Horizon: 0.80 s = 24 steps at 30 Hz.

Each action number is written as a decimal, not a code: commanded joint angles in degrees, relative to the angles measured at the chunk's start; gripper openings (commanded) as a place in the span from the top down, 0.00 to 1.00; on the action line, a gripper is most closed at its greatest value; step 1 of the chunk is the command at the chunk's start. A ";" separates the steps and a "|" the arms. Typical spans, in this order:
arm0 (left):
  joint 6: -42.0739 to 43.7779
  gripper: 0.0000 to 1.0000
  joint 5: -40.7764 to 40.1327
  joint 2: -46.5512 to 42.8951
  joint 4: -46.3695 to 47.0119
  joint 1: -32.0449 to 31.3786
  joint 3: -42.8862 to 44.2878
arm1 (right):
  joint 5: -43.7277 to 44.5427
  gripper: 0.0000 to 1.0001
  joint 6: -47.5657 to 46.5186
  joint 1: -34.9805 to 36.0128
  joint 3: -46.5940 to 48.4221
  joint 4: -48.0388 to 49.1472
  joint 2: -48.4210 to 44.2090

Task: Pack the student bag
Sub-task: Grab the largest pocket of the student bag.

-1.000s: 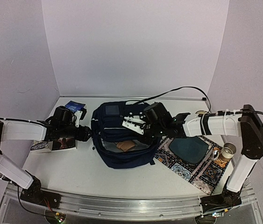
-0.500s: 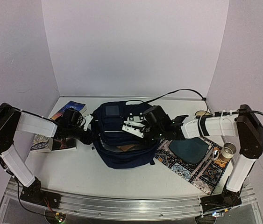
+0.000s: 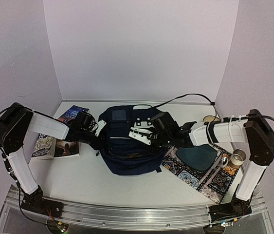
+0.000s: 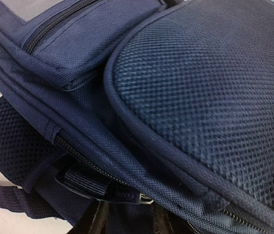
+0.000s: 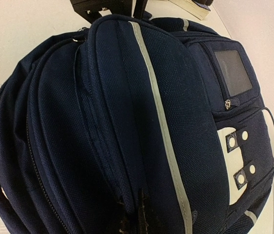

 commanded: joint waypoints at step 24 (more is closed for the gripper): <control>-22.08 1.00 1.97 -14.96 -11.63 -2.14 -5.96 | 11.58 1.00 3.92 -0.33 6.47 3.78 3.31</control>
